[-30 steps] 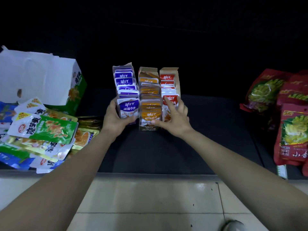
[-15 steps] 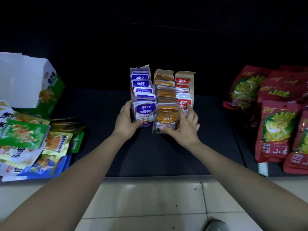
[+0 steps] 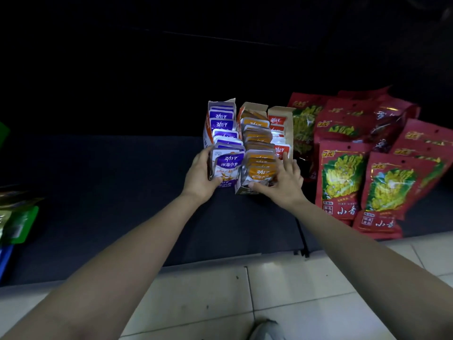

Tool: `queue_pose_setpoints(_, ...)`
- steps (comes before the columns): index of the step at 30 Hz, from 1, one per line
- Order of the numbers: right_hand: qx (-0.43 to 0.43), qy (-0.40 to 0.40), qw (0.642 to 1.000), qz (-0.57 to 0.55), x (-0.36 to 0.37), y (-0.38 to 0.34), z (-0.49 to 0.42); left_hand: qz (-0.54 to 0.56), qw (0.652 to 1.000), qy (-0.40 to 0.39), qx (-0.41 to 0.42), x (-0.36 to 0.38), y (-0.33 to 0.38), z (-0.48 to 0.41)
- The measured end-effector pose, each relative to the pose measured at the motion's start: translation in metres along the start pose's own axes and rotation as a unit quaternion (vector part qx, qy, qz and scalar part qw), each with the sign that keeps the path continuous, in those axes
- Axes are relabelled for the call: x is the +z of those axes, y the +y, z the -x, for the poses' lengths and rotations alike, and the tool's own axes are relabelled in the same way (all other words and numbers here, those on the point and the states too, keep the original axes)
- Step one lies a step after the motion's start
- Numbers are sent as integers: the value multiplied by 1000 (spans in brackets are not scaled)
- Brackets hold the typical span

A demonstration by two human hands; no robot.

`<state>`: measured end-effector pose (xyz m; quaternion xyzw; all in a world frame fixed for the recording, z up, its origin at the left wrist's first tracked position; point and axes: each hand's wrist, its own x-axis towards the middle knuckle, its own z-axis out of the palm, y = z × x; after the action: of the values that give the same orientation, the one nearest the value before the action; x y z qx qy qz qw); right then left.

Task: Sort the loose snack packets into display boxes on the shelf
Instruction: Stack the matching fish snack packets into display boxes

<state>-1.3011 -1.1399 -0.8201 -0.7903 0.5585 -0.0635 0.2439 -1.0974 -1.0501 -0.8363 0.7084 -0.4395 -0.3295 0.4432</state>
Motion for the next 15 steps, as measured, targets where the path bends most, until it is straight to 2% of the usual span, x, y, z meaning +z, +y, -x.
queue_pose_setpoints(4,-25,2,999,-43,-8,-3,4,1,1000,-16,-11,0,-3,1)
queue_pose_setpoints(7,-84,82,987,-106,-19,-25,15,-6,999,-31,-10,-12,2,8)
queue_pose_setpoints(10,-171,133,971,-99,-26,-68,21,-54,998,-11,-21,-36,9,18)
queue_pose_setpoints(13,-273,136,947,-98,-17,-130,23,-99,994,37,-10,-81,6,35)
queue_pose_setpoints(15,-320,99,937,-102,1,-174,25,-127,990,65,-6,-121,-2,54)
